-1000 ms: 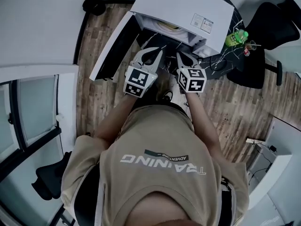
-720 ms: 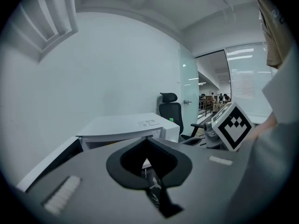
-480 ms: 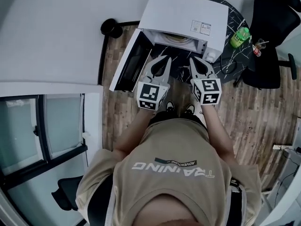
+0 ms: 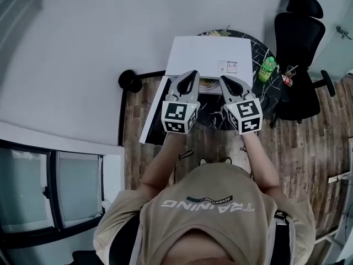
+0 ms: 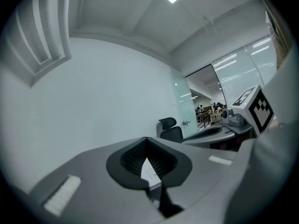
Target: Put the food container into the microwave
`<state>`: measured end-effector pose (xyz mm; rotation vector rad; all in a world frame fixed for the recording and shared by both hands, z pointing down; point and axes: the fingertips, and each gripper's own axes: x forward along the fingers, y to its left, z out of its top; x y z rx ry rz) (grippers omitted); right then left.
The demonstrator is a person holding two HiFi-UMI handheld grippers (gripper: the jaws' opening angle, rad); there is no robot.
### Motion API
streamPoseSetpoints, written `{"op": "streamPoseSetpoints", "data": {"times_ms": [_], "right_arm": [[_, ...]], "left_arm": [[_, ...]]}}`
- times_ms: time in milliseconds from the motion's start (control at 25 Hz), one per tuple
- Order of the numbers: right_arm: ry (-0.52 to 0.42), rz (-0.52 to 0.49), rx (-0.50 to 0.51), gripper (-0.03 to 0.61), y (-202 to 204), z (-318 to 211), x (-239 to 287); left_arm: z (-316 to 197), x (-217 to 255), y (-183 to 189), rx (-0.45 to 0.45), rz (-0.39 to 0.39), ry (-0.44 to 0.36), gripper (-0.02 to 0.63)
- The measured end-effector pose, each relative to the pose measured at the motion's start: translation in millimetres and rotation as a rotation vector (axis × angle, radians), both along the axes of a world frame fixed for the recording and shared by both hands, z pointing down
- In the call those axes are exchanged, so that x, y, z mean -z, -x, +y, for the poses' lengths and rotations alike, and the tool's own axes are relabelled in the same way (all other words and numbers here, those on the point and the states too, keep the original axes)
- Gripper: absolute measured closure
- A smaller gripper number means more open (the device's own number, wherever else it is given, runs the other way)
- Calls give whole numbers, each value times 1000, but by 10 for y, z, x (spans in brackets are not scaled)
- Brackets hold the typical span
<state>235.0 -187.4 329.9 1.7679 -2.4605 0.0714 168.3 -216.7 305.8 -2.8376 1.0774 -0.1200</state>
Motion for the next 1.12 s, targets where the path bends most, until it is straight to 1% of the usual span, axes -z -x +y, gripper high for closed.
{"op": "streamPoseSetpoints", "data": {"times_ms": [200, 320, 480, 640, 720, 880, 1120], "right_arm": [[-91, 32, -29, 568, 5, -117, 530], [-135, 46, -25, 568, 46, -162, 781], [-169, 57, -20, 569, 95, -193, 970], [-203, 48, -16, 568, 62, -231, 1119], [-211, 52, -24, 568, 19, -243, 1135], [-232, 55, -31, 569, -22, -291, 1169], [-237, 67, -14, 568, -23, -366, 1131]], "left_arm": [[-89, 487, 12, -3, 49, -65, 623], [-143, 708, 72, 9, 82, -94, 623], [-200, 805, 194, 37, 101, -110, 623], [-234, 830, 229, 31, 115, -102, 623], [-242, 805, 219, 35, 107, -101, 623], [-297, 801, 189, 41, 60, -121, 623], [-363, 894, 111, 33, 48, -149, 623]]}}
